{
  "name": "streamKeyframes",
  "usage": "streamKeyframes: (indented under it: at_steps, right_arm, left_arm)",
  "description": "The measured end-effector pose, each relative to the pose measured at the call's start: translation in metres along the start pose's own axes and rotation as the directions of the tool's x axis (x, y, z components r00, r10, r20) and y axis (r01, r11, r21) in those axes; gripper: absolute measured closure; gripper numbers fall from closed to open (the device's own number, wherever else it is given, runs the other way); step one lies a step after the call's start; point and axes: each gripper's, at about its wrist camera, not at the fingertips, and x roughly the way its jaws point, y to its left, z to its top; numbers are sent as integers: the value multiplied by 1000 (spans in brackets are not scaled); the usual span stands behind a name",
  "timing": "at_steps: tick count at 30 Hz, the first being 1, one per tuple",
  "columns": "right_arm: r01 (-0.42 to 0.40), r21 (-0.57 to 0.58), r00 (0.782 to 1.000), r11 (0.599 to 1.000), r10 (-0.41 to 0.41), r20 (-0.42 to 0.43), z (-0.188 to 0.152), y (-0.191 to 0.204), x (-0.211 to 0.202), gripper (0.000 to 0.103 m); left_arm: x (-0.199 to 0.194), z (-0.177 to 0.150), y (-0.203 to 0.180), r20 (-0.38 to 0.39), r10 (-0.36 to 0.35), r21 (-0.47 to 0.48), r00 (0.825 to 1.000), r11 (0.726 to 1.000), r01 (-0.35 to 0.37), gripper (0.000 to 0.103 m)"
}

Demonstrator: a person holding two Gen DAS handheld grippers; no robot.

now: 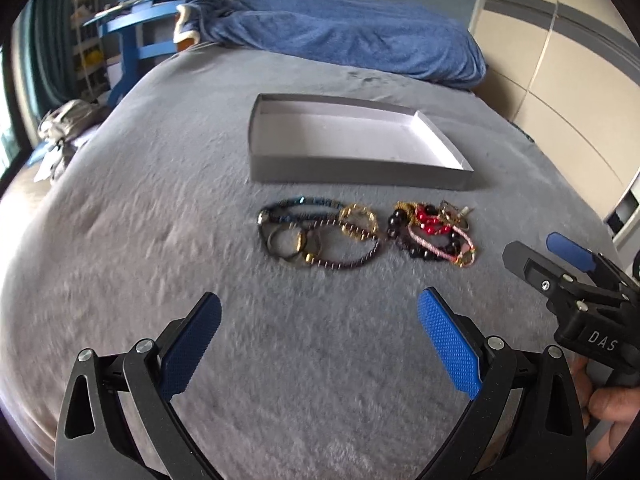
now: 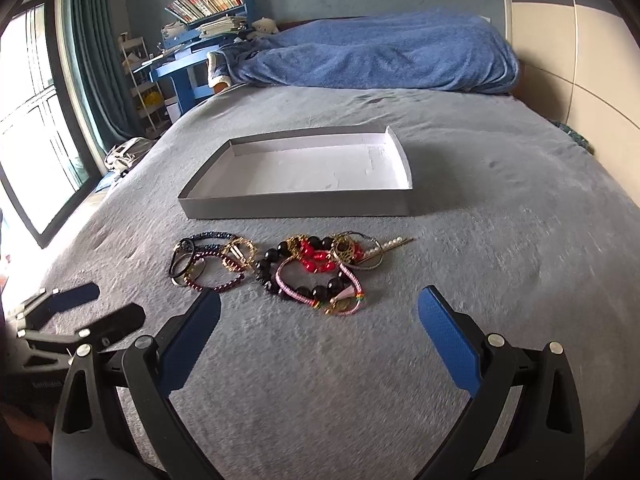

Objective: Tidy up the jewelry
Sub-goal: 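Grasp the red bead charm with the left gripper while the right gripper grasps the silver bangle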

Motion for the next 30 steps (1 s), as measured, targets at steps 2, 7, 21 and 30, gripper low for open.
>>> streamKeyframes:
  at_steps: [2, 7, 21, 30]
  right_arm:
    - [4, 6, 1000, 1000, -4, -15, 6, -7, 7, 5]
    - [24, 66, 1000, 998, -23, -21, 17, -31, 27, 9]
    - [20, 95, 989, 995, -6, -149, 28, -46, 98, 24]
    - [-23, 111, 981, 994, 44, -191, 28, -44, 118, 47]
  left_arm:
    - [3, 14, -5, 9, 8, 20, 1000, 1000, -9, 5]
    - [23, 38, -20, -33, 3, 67, 999, 998, -1, 5]
    - [45, 18, -17, 44, 66, 113, 997, 991, -70, 7]
    - [51, 18, -22, 32, 65, 126, 997, 990, -68, 7]
